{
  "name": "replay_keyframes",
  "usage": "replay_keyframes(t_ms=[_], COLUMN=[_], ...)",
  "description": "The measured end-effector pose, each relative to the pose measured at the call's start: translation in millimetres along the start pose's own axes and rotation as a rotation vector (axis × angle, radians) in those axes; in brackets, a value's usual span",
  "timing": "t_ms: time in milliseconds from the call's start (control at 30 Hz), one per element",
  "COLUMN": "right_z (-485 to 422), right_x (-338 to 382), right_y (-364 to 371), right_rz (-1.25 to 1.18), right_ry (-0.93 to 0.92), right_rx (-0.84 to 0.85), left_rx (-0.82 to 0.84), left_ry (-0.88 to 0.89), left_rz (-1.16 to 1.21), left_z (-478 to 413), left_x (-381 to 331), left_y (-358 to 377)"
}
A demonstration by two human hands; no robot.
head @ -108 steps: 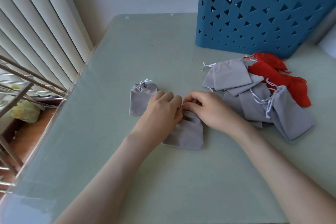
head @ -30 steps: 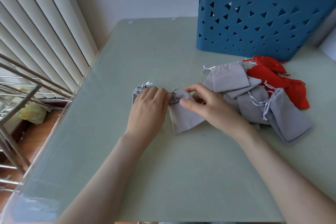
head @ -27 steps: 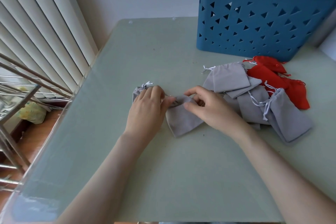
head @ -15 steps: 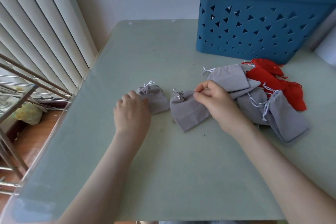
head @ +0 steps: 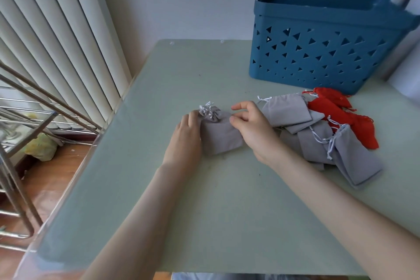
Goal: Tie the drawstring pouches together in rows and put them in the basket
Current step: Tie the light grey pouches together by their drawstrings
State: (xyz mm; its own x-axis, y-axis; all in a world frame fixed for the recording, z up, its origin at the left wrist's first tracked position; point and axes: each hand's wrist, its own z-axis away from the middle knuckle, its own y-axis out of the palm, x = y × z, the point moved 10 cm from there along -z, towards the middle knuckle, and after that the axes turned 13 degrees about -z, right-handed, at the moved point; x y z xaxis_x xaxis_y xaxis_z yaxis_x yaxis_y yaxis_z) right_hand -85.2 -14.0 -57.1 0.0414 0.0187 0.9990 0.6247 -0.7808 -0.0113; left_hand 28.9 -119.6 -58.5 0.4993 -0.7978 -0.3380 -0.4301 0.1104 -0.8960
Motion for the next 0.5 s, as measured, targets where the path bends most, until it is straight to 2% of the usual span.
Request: replay_keyframes(t_ms=[67, 133, 233, 367, 433, 500], right_z=[-4.1, -7.5, -6.2, 4.6, 5.3, 2.5], right_x=[-4.4, -5.7, -2.9, 23.2, 29.8, 34.2], right_y=[7.0, 15.3, 20.6, 17.2, 1.3, -24.8], right_rz=[0.073, 0.26, 0.417, 0.907, 1.029, 1.065], right_ry=[-0.007, -0.073, -0.157, -0.393, -0.376, -0.321], right_rx=[-0.004, 0.015, 0.013, -0.055, -0.106, -0.186], left_rx=[0.004, 0.008, -0.011, -0.262, -0.304, -0.275], left_ry=[-0.021, -0.067, -0.084, 0.059, 0.128, 0.193], left_rz=[0.046, 0.075, 0.051, -0.016, -0.033, -0.037], left_z=[-0.4, -0.8, -1.2, 2.1, 4.7, 6.9], left_x=[2.0, 6.7, 7.6, -8.0, -15.9, -26.3], left_y=[1.0, 0.8, -1.8, -25.6, -29.6, -28.9])
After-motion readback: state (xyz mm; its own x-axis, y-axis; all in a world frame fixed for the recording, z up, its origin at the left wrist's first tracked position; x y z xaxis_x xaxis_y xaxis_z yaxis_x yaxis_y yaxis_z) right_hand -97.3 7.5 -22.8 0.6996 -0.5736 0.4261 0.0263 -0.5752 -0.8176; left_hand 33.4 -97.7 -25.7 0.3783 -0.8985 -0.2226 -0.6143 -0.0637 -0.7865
